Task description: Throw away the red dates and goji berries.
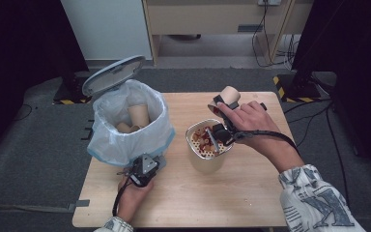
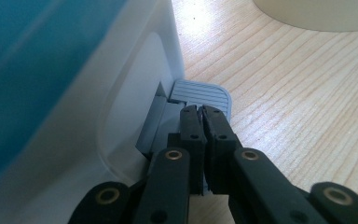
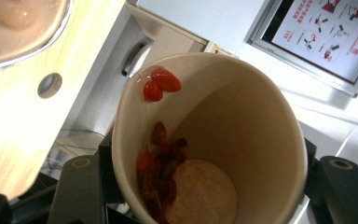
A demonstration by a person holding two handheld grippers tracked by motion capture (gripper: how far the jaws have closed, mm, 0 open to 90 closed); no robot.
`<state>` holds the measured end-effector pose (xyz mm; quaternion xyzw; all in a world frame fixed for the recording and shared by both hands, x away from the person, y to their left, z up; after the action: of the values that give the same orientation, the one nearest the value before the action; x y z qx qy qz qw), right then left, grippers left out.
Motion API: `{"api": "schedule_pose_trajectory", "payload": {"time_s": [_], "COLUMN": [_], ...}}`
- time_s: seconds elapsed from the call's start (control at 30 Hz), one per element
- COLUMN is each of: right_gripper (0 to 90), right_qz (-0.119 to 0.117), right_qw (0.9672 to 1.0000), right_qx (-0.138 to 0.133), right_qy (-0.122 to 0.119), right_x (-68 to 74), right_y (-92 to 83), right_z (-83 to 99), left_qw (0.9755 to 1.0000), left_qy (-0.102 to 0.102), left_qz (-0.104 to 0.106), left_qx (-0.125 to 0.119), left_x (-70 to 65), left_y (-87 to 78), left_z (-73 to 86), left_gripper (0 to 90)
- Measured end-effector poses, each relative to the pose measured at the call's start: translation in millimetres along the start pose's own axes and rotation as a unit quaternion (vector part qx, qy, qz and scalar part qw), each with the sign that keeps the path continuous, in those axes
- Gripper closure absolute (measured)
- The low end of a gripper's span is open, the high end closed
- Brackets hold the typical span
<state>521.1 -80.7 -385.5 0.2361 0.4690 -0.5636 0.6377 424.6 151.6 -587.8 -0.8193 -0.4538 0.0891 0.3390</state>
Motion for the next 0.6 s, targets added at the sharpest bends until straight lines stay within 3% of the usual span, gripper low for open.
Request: {"api": "schedule_pose_trajectory", "payload": {"time_s": [0.3, 0.5, 0.6], "right_gripper": [37.3, 37.3, 37.3], "right_qz": [-0.009, -0.014, -0.017], "right_qw": [0.9977, 0.9962, 0.9941], "right_qx": [-0.011, -0.009, -0.011], "right_qy": [0.067, 0.086, 0.107], "right_x": [-4.2, -1.6, -0.6], "right_y": [3.7, 4.6, 3.1], "right_z": [3.4, 7.8, 11.0], "left_qw": [1.0000, 1.0000, 1.0000], "left_qy": [0.000, 0.000, 0.001], "left_qz": [0.000, 0.000, 0.000], "left_qx": [0.000, 0.000, 0.000], "left_x": [0.0, 0.0, 0.0], "left_y": [0.0, 0.0, 0.0], "left_z": [0.0, 0.0, 0.0], "left_gripper": [86.6, 86.6, 86.6]}}
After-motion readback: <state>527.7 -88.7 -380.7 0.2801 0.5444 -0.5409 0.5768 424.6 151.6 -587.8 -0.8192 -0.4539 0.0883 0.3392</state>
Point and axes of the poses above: each handheld gripper's, and its own axes: y roughly forward along the jaws, z roughly out of its underside, x roughly to its left, the point moved 10 cm from there along y, roughly forward along the jaws, and after that the axes turned 2 degrees about -y, right-handed, at the moved point
